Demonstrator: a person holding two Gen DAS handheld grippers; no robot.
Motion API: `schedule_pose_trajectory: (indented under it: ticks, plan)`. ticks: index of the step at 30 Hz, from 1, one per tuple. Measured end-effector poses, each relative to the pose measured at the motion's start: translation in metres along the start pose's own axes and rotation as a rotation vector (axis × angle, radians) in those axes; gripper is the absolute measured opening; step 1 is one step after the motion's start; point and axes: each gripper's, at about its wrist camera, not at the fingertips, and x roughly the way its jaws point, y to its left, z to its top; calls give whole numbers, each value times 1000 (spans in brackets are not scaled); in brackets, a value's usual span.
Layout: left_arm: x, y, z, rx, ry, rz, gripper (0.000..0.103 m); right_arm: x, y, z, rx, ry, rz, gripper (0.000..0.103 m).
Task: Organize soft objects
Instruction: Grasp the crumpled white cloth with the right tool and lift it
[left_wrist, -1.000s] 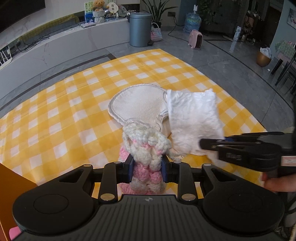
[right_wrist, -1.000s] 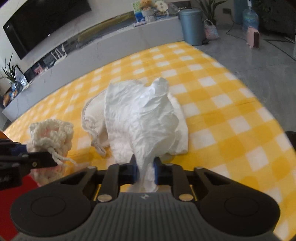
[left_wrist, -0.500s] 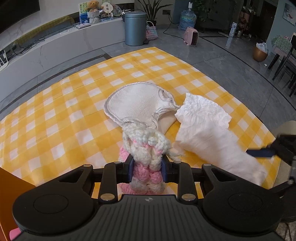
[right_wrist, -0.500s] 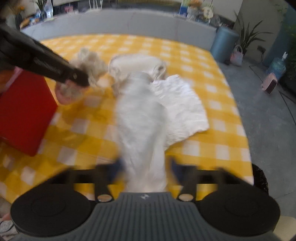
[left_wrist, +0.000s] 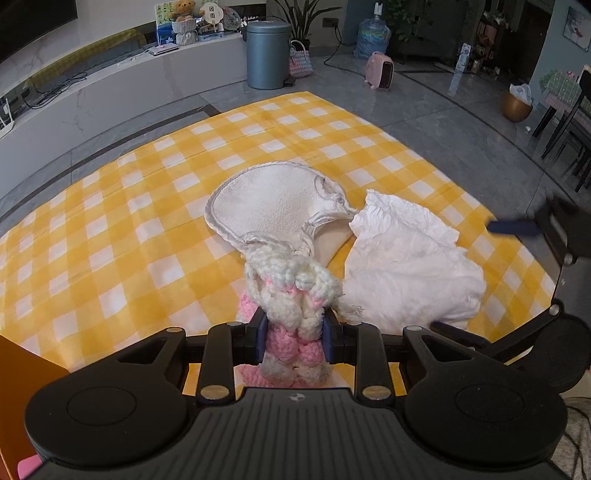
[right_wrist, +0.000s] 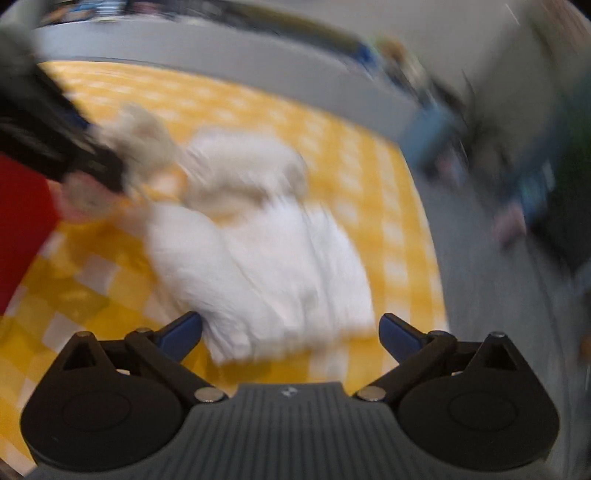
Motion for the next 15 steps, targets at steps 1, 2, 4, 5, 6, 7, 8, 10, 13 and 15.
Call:
schedule_pose_trajectory:
  ticks: [1,2,4,5,6,7,8,10,13,15]
  plan:
    - [1,-1,1,7,9,11,32,-2,4,2,-82,-75,10,100]
    - [2,-2,1,12,15,16,32,-2,7,3,-155,-136,17,100]
    - [2,-1,1,9,15,10,32,4,10,6,-248,-161,85,100]
    - [2,-1,0,8,13,6,32,10,10,9,-269,-134,130,99]
    - [1,-1,0,7,11,4,32,17,9,11,-271,-107,158,89]
    - [1,-1,0,6,11,4,32,25,6,13,-263,-83,181,72]
    - [1,-1,0,6,10,4,32,29,5,15,-246,-65,196,21]
    - [1,-1,0,6,10,3,32,36,0,17,-171,-20,185,18]
    - [1,0,0,5,9,-2,32,38,3,15,-143,10,213,7]
    - [0,0,0,3,7,-7,32,30,-6,19,-56,-11,223,2]
